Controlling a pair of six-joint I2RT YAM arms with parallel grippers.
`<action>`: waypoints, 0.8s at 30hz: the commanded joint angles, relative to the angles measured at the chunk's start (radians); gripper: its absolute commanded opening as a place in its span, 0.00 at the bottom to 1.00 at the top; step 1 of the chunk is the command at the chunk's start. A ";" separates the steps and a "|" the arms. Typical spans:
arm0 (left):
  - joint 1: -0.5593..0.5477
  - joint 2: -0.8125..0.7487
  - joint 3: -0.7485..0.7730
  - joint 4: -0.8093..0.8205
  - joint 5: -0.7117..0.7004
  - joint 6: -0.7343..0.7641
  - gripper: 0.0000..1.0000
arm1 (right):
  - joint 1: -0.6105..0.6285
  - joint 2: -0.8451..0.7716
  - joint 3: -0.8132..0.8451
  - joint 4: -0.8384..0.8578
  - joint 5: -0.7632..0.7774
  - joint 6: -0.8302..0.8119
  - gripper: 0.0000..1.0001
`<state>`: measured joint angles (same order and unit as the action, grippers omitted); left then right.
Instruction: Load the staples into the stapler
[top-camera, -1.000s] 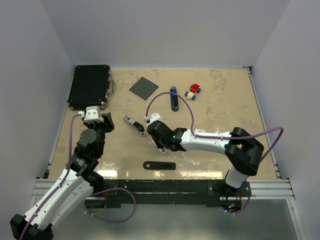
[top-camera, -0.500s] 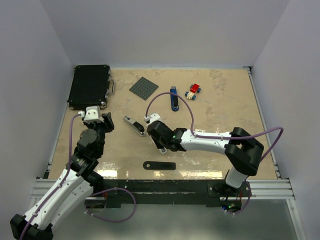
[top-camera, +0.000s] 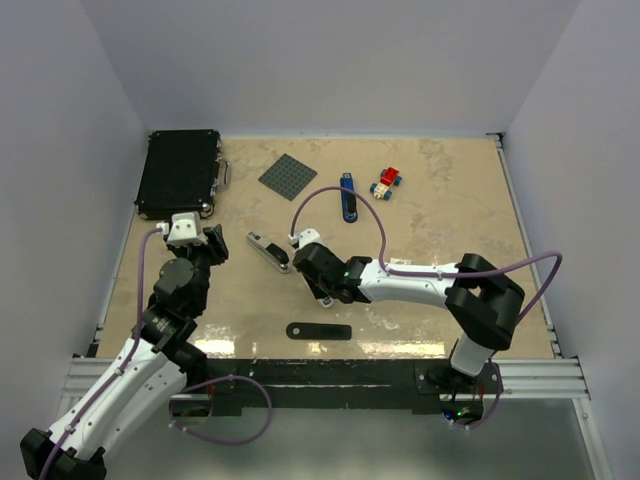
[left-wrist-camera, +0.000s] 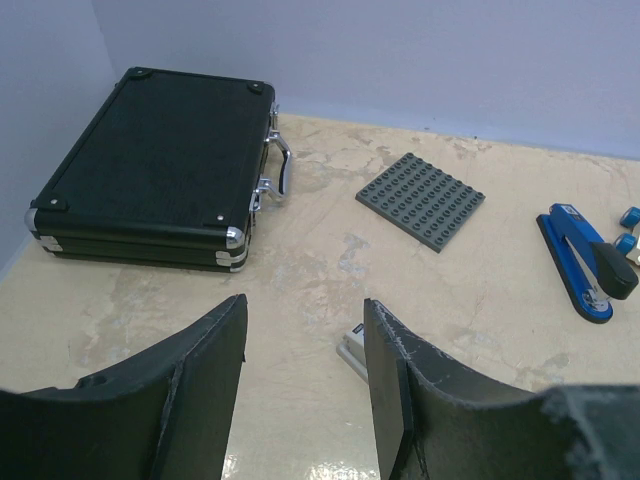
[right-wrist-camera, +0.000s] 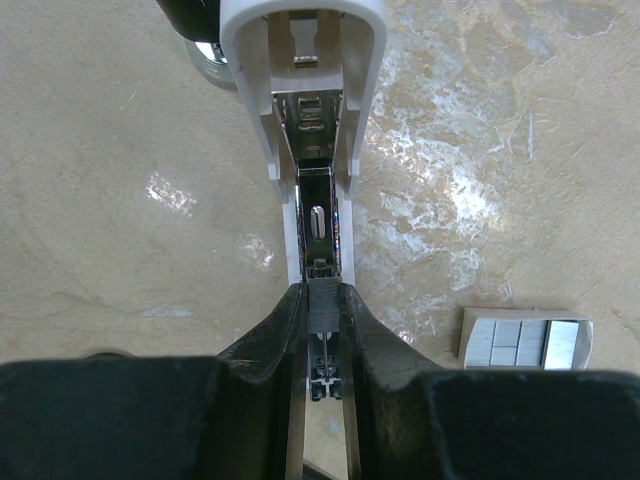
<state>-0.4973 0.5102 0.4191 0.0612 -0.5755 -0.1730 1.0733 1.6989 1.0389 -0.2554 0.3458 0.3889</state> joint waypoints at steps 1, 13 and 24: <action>0.009 -0.007 0.041 0.019 0.008 -0.013 0.55 | 0.004 -0.002 -0.002 0.008 0.004 0.004 0.06; 0.008 -0.009 0.041 0.019 0.011 -0.013 0.55 | 0.004 -0.016 -0.016 -0.002 0.009 0.004 0.06; 0.008 -0.007 0.041 0.019 0.012 -0.014 0.55 | 0.004 -0.035 -0.036 -0.005 0.013 0.007 0.07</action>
<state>-0.4973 0.5076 0.4191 0.0612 -0.5743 -0.1730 1.0740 1.6947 1.0183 -0.2424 0.3473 0.3901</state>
